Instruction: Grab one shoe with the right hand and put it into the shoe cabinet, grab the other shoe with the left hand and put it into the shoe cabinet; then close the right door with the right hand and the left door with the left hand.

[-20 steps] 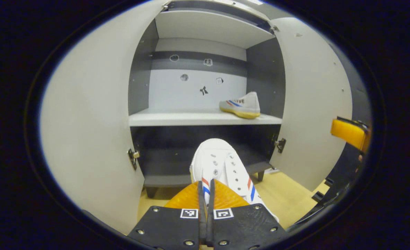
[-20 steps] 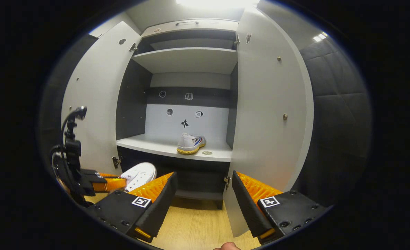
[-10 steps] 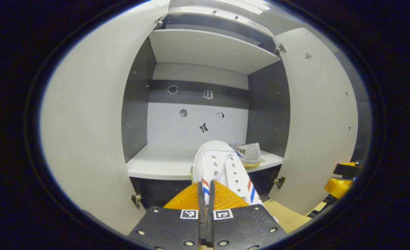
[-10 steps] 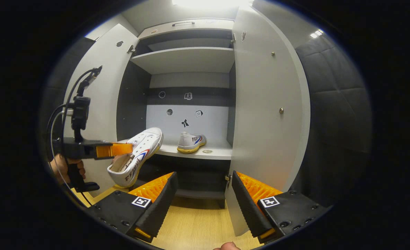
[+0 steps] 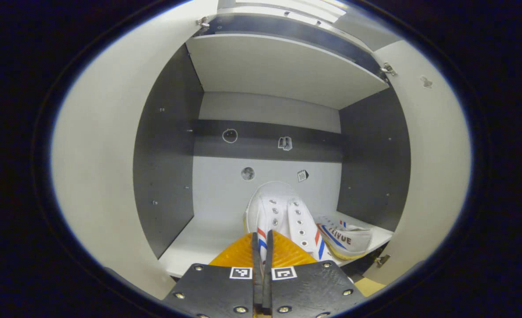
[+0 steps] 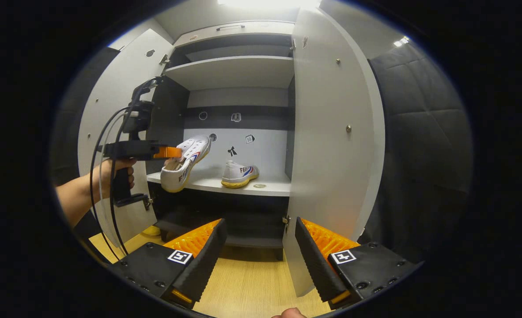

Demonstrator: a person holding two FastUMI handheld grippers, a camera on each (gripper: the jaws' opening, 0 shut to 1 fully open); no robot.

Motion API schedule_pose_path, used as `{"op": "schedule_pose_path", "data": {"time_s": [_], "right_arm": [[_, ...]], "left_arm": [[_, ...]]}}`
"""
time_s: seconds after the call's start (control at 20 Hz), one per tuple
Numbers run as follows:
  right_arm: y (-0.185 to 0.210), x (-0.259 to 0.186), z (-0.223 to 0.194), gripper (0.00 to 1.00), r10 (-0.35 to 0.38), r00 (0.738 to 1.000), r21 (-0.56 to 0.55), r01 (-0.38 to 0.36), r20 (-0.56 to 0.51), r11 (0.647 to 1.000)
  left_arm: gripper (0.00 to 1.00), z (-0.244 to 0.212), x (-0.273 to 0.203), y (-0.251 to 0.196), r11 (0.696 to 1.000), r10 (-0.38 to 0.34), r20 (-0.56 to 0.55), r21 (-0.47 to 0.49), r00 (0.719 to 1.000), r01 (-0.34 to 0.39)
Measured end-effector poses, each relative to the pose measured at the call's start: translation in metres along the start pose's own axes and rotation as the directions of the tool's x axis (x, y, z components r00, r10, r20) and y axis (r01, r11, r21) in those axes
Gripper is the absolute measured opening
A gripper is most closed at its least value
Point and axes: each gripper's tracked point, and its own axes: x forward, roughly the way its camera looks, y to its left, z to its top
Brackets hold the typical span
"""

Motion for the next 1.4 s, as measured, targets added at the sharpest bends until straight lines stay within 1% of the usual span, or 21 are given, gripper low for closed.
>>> {"op": "schedule_pose_path", "data": {"time_s": [0.1, 0.25, 0.35, 0.45, 0.55, 0.65, 0.85, 0.9, 0.95, 1.0, 1.05, 1.15, 1.25, 1.4], "right_arm": [[-0.001, -0.008, -0.005, 0.98, -0.003, 1.0, 0.002, 0.003, -0.006, 1.0], [0.001, -0.007, -0.008, 0.98, -0.005, 1.0, 0.003, 0.005, -0.016, 1.0], [0.0, -0.009, -0.01, 0.98, -0.006, 1.0, 0.002, 0.006, -0.02, 1.0], [-0.001, -0.008, -0.009, 0.98, -0.01, 1.0, 0.002, 0.01, -0.022, 1.0], [-0.002, -0.008, -0.009, 0.98, -0.012, 1.0, 0.007, 0.013, -0.021, 1.0], [-0.002, -0.007, -0.009, 0.98, -0.011, 1.0, 0.006, 0.011, -0.021, 1.0], [-0.003, -0.006, -0.005, 0.98, -0.005, 1.0, 0.003, 0.005, -0.016, 1.0], [-0.002, -0.005, -0.003, 0.98, -0.003, 1.0, 0.005, 0.003, -0.012, 1.0], [-0.001, -0.005, 0.0, 0.98, 0.001, 1.0, 0.005, -0.001, -0.009, 1.0], [-0.001, -0.006, 0.001, 0.98, 0.004, 1.0, 0.005, -0.004, -0.005, 1.0], [0.0, -0.007, 0.005, 0.98, 0.007, 1.0, 0.007, -0.007, 0.002, 1.0], [0.0, -0.01, 0.015, 0.97, 0.013, 1.0, 0.016, -0.014, 0.024, 1.0], [0.001, -0.012, 0.024, 0.98, 0.021, 0.999, 0.021, -0.022, 0.043, 1.0], [0.003, -0.017, 0.038, 0.96, 0.039, 0.997, 0.015, -0.04, 0.062, 0.999]], "left_arm": [[0.01, 0.008, 0.025, 0.006, 1.0, 0.012, -0.001, 0.015, 1.0, -0.012], [0.01, 0.009, 0.06, 0.012, 0.999, 0.025, -0.026, 0.023, 0.999, -0.025], [0.02, -0.007, 0.083, 0.012, 0.999, 0.032, -0.066, 0.027, 0.997, -0.031], [0.01, -0.022, 0.096, 0.017, 0.998, 0.044, -0.106, 0.043, 0.993, -0.039], [0.02, -0.03, 0.097, 0.02, 0.997, 0.068, -0.134, 0.046, 0.989, -0.063], [0.01, -0.038, 0.097, 0.026, 0.996, 0.088, -0.154, 0.041, 0.984, -0.083], [0.02, -0.041, 0.094, 0.032, 0.995, 0.103, -0.177, 0.034, 0.979, -0.098], [0.04, -0.038, 0.094, 0.032, 0.994, 0.102, -0.161, 0.04, 0.982, -0.097], [0.07, -0.028, 0.092, 0.038, 0.99, 0.131, -0.131, 0.068, 0.983, -0.123], [0.13, -0.02, 0.084, 0.039, 0.988, 0.134, -0.112, 0.086, 0.985, -0.125], [0.3, -0.012, 0.075, 0.04, 0.986, 0.142, -0.1, 0.1, 0.985, -0.132], [0.62, 0.0, 0.056, 0.027, 0.991, 0.107, -0.075, 0.092, 0.991, -0.1], [0.95, 0.017, 0.028, 0.014, 0.991, 0.074, -0.029, 0.11, 0.997, -0.071], [0.95, 0.041, -0.021, -0.01, 0.992, 0.033, 0.018, 0.124, 0.999, -0.035]]}}
